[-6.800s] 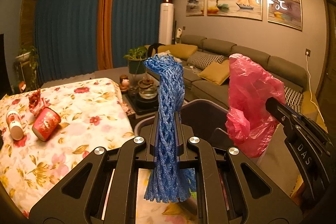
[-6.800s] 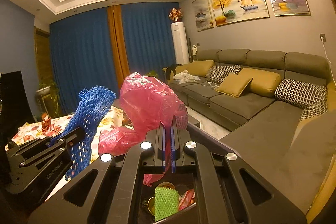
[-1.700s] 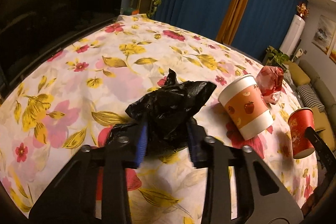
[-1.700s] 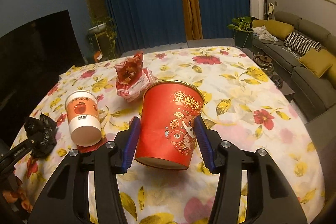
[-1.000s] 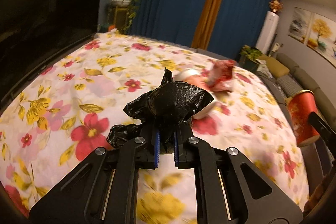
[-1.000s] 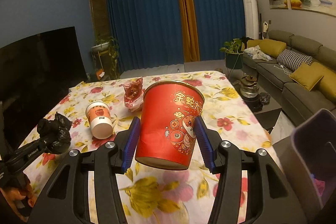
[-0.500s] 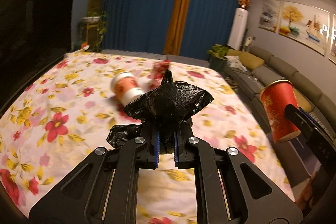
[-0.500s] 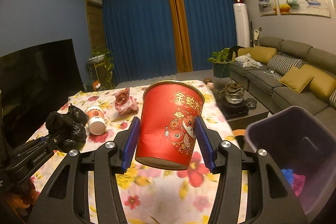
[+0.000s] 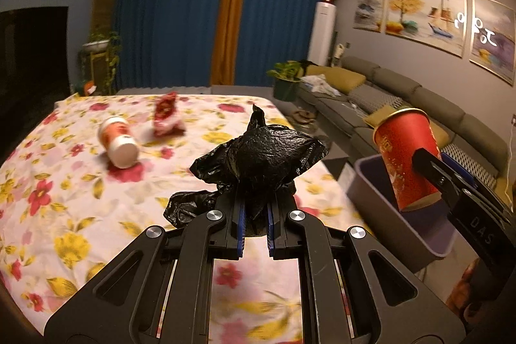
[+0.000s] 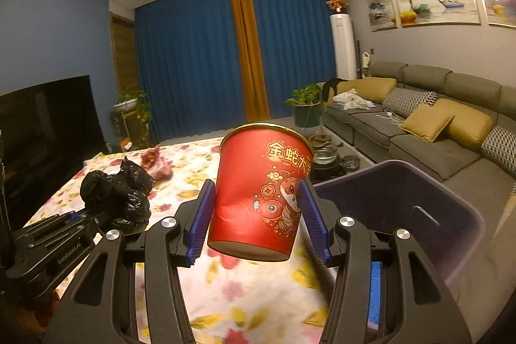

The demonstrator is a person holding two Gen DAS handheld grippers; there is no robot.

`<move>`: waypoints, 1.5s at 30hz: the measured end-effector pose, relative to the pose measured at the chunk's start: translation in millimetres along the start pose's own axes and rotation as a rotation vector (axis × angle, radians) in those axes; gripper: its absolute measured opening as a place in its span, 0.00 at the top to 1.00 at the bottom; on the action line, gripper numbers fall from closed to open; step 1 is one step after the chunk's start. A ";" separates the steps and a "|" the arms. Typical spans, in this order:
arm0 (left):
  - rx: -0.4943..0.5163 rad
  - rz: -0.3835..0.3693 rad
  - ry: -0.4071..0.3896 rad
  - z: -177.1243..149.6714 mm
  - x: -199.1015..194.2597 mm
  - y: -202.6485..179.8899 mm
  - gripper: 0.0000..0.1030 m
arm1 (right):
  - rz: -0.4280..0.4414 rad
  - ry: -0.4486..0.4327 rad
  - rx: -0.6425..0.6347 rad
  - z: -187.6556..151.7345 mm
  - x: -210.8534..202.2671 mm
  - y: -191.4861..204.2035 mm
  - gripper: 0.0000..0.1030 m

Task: Collect trash
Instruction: 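Carry the red can and black bag with both tools over the grey bin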

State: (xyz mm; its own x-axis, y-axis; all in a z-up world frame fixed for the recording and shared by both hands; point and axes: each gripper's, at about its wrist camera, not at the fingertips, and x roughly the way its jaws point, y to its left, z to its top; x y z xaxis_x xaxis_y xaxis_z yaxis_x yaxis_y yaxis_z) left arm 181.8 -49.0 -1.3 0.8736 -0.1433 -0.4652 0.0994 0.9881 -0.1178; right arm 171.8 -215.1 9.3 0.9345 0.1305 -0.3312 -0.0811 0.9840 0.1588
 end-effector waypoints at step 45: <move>0.191 -0.308 0.056 -9.1 73.4 -186.2 0.91 | -0.220 -0.063 0.128 -9.2 -21.0 -135.7 0.49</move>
State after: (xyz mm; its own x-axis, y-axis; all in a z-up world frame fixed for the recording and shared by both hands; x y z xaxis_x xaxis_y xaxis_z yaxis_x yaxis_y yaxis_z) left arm 223.1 -244.0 -21.5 0.7621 -0.4331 -0.4812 0.4451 0.8903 -0.0963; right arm 160.0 -350.3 -13.8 0.9449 -0.0965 -0.3127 0.1670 0.9639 0.2072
